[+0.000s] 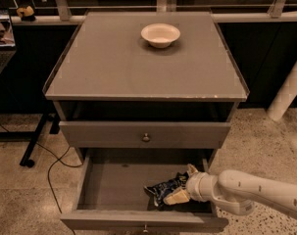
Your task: Place blue chip bag into middle drawer
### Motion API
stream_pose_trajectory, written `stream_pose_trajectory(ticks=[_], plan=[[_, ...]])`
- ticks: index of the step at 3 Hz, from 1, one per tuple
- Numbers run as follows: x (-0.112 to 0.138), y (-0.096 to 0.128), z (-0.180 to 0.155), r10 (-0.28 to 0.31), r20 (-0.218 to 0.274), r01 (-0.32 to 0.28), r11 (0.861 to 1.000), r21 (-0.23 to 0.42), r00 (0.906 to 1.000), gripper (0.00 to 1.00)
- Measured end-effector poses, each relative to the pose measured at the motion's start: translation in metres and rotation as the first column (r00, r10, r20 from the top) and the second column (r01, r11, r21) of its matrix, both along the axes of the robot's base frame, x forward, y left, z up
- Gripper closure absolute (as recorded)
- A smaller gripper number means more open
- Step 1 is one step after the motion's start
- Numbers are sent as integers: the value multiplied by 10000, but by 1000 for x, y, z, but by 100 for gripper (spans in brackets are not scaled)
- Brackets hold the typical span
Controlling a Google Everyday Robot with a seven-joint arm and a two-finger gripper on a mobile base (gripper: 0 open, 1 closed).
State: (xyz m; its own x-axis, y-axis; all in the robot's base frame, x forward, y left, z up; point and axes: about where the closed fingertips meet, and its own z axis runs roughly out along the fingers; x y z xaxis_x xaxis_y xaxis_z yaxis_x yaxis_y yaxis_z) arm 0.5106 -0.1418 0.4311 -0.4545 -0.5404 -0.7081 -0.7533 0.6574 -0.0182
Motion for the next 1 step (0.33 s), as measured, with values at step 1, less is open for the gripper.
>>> stream_pose_trajectory(ticks=[1], plan=[[0,0,0,0,0,0,10000,0,10000,0]])
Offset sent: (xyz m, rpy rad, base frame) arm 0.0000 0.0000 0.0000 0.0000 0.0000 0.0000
